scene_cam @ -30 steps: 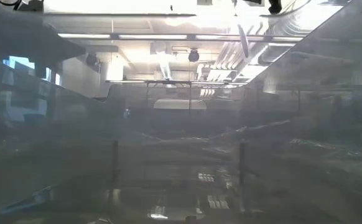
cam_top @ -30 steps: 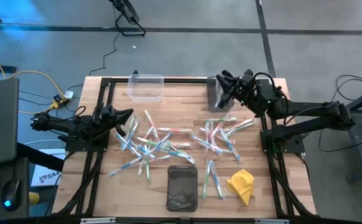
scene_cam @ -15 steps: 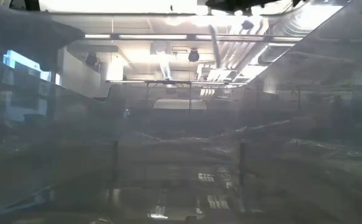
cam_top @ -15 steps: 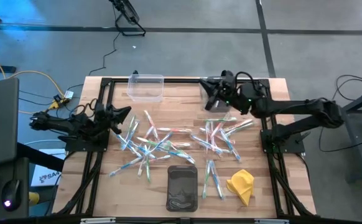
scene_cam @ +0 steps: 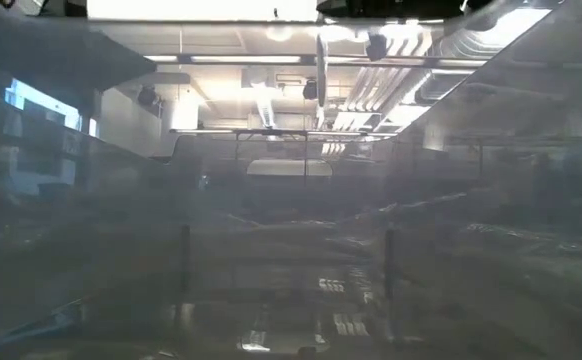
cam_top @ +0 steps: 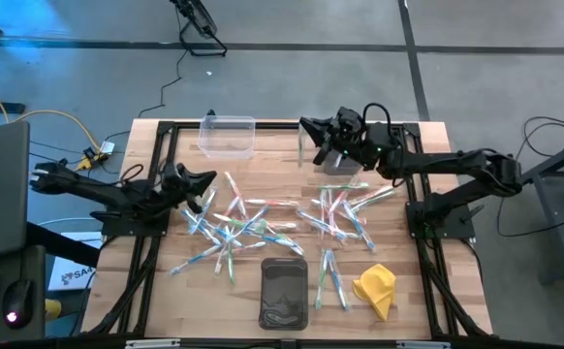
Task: Pick & Place Toothbrushes
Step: Put the green toothbrush into the transparent bin
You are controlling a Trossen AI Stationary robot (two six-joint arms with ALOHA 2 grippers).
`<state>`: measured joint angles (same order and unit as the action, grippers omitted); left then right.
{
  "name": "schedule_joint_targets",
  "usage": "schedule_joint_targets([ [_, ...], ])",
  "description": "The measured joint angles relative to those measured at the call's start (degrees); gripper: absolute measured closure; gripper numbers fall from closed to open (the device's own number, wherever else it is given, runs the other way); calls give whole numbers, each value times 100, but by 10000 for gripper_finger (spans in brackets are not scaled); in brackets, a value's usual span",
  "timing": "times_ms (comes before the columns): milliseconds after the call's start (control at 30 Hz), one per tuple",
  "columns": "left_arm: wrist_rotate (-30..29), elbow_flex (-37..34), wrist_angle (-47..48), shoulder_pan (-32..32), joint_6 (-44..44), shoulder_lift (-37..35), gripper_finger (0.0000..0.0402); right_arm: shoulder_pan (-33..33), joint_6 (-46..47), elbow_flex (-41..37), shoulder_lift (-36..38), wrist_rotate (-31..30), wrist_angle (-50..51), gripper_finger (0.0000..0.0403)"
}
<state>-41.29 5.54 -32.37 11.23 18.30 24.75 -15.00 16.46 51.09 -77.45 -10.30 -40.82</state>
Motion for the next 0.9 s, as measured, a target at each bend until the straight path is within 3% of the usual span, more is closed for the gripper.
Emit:
schedule_joint_targets([
  [233, 791, 661, 353, -823, 3, 1154, 402, 32, 23, 0, 0, 23, -17, 394],
  [633, 4311, 1701, 376, -2918, 21, 2866, 402, 255, -16, 0, 2, 29, 256, 394],
  [900, 5517, 2494, 358, -3390, -371, 4022, 402, 353, -29, 0, 2, 19, 335, 394],
])
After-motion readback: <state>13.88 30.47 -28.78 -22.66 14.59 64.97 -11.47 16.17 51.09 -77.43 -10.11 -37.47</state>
